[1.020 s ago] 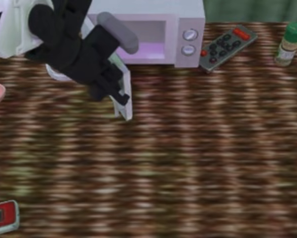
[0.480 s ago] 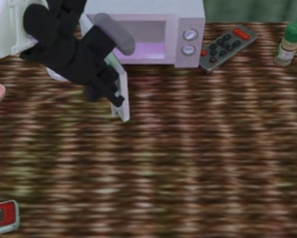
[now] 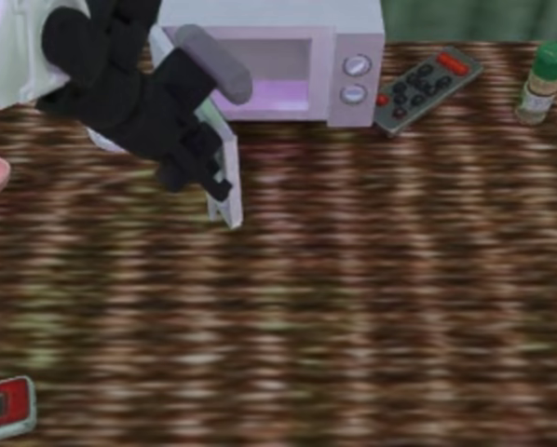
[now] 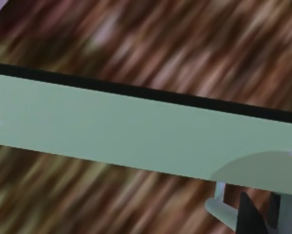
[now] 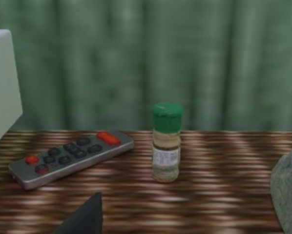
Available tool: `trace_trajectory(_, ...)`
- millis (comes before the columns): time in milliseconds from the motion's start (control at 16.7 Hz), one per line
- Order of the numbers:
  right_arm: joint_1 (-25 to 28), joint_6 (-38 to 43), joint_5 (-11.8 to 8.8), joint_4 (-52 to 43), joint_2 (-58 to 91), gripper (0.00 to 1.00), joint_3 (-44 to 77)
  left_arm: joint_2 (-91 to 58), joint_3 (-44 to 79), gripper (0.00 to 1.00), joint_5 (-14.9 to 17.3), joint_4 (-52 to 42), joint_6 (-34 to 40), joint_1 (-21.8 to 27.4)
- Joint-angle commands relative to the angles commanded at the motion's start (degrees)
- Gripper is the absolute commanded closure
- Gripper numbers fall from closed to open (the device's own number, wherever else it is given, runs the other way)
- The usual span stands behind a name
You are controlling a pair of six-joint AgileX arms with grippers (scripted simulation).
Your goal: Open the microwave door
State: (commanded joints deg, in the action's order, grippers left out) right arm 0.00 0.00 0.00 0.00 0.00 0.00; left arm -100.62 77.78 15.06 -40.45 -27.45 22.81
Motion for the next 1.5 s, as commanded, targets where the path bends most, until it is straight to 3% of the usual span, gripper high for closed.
trace_trajectory(720, 0.00, 0.00, 0.00, 0.00, 0.00, 0.00, 0.00, -0.06, -0.08, 1.00, 0.29, -0.08, -0.05, 0.14)
trace_trajectory(1260, 0.00, 0.00, 0.00, 0.00, 0.00, 0.00, 0.00, 0.63, -0.34, 1.00, 4.88, -3.58, -10.91, -4.29)
trace_trajectory(1500, 0.00, 0.00, 0.00, 0.00, 0.00, 0.00, 0.00, 0.65, -0.37, 1.00, 5.07, -3.73, -11.33, -4.45)
